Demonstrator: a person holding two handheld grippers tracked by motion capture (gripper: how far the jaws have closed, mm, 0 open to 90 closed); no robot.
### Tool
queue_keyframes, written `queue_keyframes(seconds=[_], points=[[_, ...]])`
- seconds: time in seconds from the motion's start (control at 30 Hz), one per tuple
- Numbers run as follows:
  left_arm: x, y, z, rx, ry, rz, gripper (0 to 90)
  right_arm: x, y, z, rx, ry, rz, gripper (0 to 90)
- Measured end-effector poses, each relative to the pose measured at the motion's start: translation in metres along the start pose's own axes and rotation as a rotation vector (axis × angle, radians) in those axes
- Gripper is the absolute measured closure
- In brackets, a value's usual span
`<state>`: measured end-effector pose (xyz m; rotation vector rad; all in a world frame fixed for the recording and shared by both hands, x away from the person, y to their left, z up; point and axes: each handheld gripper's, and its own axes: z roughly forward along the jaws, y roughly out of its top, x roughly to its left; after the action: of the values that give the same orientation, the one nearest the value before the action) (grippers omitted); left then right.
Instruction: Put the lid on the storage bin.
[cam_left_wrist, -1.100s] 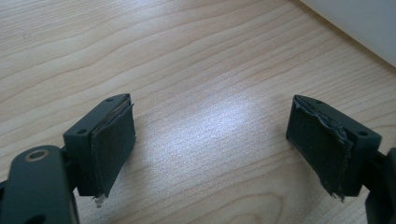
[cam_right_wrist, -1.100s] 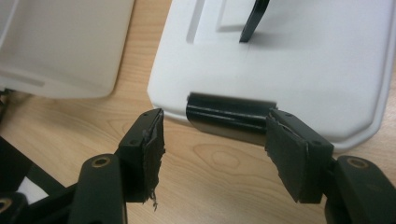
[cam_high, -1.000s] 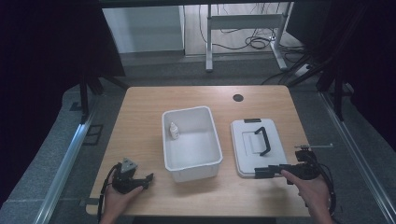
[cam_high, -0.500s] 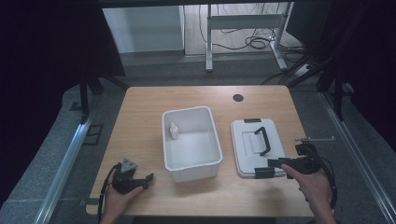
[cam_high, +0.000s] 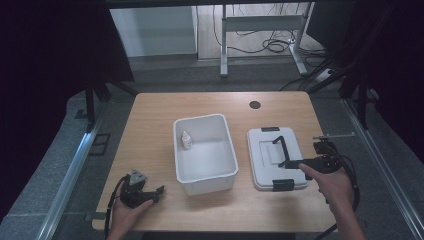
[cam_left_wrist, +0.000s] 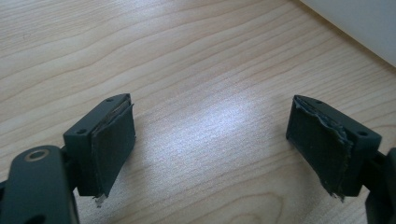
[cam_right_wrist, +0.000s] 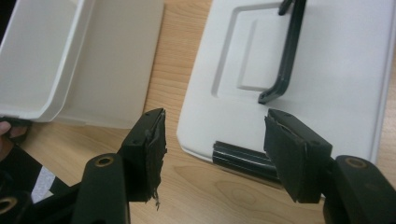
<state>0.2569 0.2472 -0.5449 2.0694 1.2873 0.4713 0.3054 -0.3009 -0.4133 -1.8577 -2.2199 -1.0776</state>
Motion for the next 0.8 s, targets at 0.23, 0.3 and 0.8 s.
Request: queue_keyframes(seconds=[0.23,0.3,0.8], points=[[0.000,0.000,0.000,0.000,0.000,0.000,15.6,-0.010,0.014,0.001,0.031,-0.004,0.043,39.7],[0.000,0.000,0.000,-0.001,0.000,-0.001,15.6,-0.013,0.020,0.002,0.046,-0.013,0.053,39.8],[0.000,0.000,0.000,0.000,0.000,-0.001,15.6,-0.018,0.044,0.020,0.118,-0.051,0.071,42.0]])
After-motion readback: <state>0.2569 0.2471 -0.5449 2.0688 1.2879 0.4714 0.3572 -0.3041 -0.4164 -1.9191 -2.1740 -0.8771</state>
